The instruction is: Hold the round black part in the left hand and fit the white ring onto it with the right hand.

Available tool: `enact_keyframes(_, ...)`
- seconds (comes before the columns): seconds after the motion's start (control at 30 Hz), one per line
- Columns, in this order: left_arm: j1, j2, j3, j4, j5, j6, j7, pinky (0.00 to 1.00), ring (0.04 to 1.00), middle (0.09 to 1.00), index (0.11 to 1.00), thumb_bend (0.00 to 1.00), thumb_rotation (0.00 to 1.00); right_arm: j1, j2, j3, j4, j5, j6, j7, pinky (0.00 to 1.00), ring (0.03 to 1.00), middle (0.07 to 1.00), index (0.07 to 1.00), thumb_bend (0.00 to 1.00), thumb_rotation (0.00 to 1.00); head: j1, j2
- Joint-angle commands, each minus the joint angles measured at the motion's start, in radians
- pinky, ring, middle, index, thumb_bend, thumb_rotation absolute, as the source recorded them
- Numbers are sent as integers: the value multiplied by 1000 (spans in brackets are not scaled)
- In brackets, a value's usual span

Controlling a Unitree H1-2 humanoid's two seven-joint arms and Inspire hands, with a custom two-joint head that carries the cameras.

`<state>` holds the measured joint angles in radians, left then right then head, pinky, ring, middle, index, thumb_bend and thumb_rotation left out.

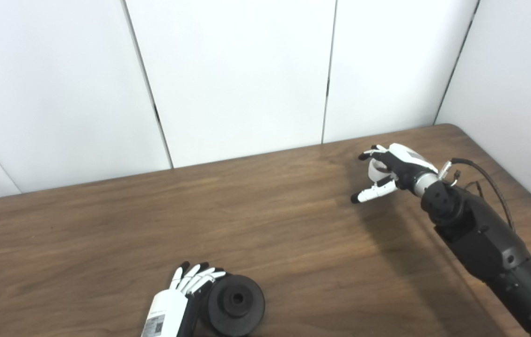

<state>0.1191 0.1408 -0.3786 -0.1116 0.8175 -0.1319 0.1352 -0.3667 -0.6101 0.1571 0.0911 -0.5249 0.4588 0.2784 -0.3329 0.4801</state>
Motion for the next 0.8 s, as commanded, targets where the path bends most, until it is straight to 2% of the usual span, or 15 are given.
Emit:
enact_keyframes(0.0,-18,39,31,387,11,-8,118,1000,907,820,482,524,55,-156,-74,-51,-59,7,-77,-19,837,1000,1000,875,858,365,1,1)
enact_keyframes(0.3,-26,43,26,397,19,6,119,1000,909,820,482,524,56,-177,-77,-53,-78,4,-68,-9,854,1000,997,877,854,370,4,-6)
enact_keyframes(0.77,-39,40,24,419,26,4,137,1000,900,814,482,524,57,-251,-78,-49,-82,-9,-59,8,876,1000,979,880,840,323,13,-14)
